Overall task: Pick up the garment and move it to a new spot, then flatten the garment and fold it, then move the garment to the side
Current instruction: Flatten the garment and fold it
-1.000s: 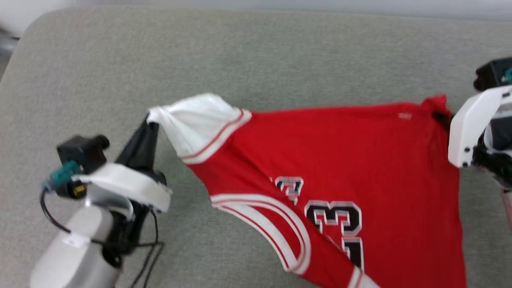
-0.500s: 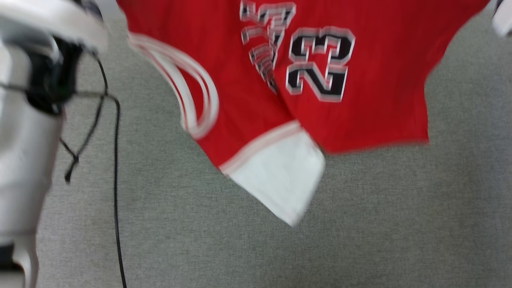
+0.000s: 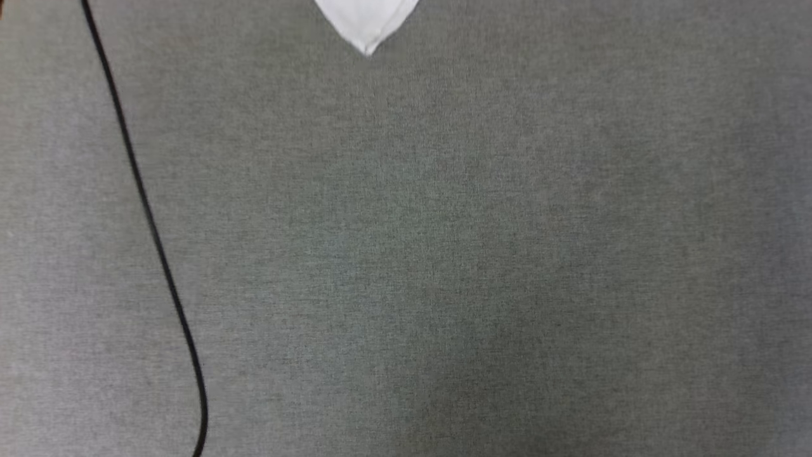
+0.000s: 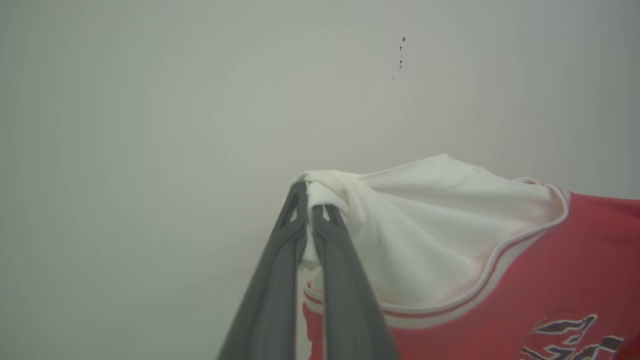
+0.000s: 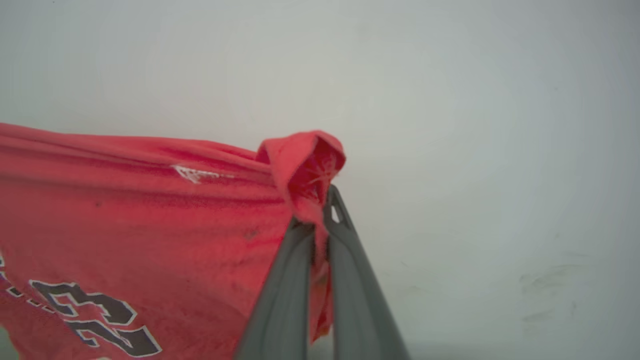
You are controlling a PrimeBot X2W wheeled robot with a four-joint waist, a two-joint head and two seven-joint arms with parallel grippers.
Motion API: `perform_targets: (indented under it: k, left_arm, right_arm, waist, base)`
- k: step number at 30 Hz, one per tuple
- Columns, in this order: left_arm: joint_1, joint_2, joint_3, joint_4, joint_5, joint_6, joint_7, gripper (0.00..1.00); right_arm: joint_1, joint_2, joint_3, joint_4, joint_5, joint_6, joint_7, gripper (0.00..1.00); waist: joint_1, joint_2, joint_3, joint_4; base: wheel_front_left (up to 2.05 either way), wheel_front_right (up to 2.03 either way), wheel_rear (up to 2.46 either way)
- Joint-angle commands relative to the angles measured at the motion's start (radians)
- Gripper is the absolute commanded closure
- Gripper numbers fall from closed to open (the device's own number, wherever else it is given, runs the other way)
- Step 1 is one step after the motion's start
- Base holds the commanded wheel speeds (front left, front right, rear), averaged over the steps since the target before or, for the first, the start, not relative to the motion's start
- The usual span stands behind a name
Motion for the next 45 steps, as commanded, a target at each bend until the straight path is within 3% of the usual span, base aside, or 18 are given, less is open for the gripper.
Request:
perform_targets:
  k: [1,9,15,27,34,45]
  left_arm:
    - [-0.019,0.017,0.007,0.025,0.001,0.000,0.004,1.00]
    - [0.019,-0.009,0.007,0.128,-0.051,-0.039,0.023,1.00]
    - [0.119,-0.021,0.008,0.192,-0.108,-0.066,0.049,1.00]
    - [0.567,0.033,0.005,0.119,-0.172,-0.082,-0.026,1.00]
    - [0.914,0.052,0.036,-0.004,-0.225,-0.023,-0.069,1.00]
    - [1.455,0.062,0.082,-0.342,-0.308,0.172,-0.055,1.00]
  right_arm:
    - [-0.018,-0.018,-0.001,0.016,0.000,-0.004,-0.011,1.00]
    - [0.002,-0.024,0.077,0.108,0.045,-0.004,-0.057,1.00]
    - [0.085,-0.042,0.178,0.173,0.118,-0.004,-0.070,1.00]
    - [0.487,-0.112,0.323,0.113,0.289,-0.005,-0.129,1.00]
    - [0.775,-0.149,0.318,0.028,0.344,-0.008,-0.162,1.00]
    - [1.235,-0.143,0.168,-0.136,0.343,-0.010,-0.168,1.00]
  waist:
    - [-0.0001,0.0000,0.035,0.000]
    - [-0.0001,0.0000,0.107,0.018]
    - [-0.0001,0.0000,0.099,0.022]
    - [-0.0001,0.0000,-0.076,0.026]
    - [-0.0001,0.0000,-0.218,0.029]
    - [-0.0001,0.0000,-0.398,0.049]
  base:
    - [0.00,0.00,0.00]
    - [0.00,0.00,0.00]
    - [0.00,0.00,0.00]
    - [0.00,0.00,0.00]
    - [0.00,0.00,0.00]
    - [0.00,0.00,0.00]
